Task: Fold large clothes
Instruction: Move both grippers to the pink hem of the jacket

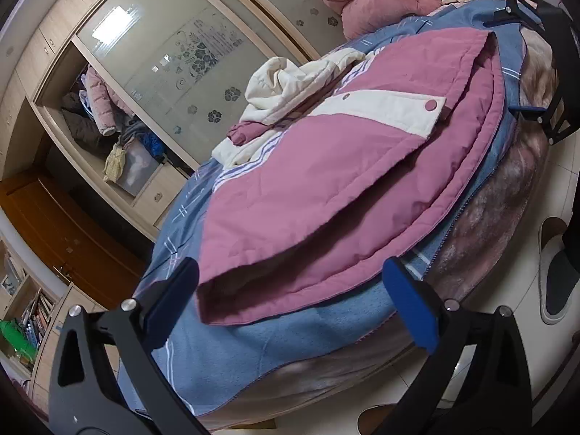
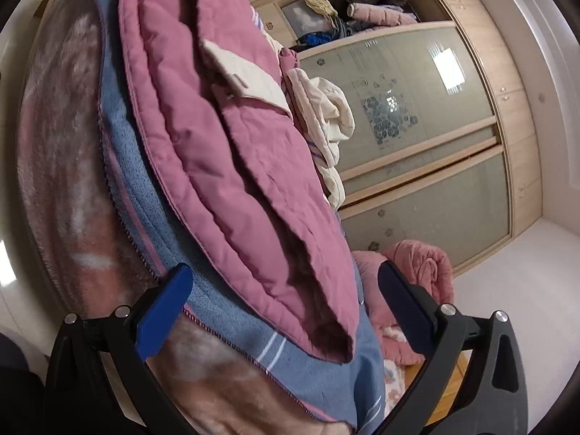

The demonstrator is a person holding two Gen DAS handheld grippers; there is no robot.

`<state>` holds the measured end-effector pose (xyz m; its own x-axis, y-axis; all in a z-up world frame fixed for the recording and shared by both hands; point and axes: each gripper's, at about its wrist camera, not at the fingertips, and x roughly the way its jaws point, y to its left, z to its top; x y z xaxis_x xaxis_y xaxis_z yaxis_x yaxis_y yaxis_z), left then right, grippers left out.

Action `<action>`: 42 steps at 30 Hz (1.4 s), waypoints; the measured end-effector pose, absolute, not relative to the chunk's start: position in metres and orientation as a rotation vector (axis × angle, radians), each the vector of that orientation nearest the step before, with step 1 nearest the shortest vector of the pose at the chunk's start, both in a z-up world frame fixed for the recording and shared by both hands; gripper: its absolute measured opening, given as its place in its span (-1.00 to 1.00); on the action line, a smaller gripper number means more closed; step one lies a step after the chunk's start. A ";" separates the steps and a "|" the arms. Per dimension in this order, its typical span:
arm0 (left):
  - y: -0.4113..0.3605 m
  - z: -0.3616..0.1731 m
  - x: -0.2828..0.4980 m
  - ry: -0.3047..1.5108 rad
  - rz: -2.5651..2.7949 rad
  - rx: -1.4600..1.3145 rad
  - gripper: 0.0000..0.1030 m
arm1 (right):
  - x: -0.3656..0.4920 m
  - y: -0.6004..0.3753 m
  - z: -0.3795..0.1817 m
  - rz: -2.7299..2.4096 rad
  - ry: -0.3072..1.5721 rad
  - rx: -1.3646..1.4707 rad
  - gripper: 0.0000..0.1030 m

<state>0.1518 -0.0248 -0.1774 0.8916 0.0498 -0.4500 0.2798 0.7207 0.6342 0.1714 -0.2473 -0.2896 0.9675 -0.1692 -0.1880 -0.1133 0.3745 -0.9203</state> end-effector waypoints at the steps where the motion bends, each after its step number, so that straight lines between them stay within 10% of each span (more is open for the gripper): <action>1: -0.026 -0.179 0.153 0.466 -0.135 0.767 0.96 | 0.173 -0.247 -0.290 -0.046 0.249 -1.188 0.97; 35: -0.072 -0.234 0.188 0.358 -0.084 1.166 0.96 | 0.229 -0.266 -0.205 -0.128 0.233 -0.584 0.97; 42: -0.048 -0.178 0.238 0.435 -0.117 0.717 0.96 | 0.235 -0.267 -0.209 -0.118 0.274 -0.568 0.97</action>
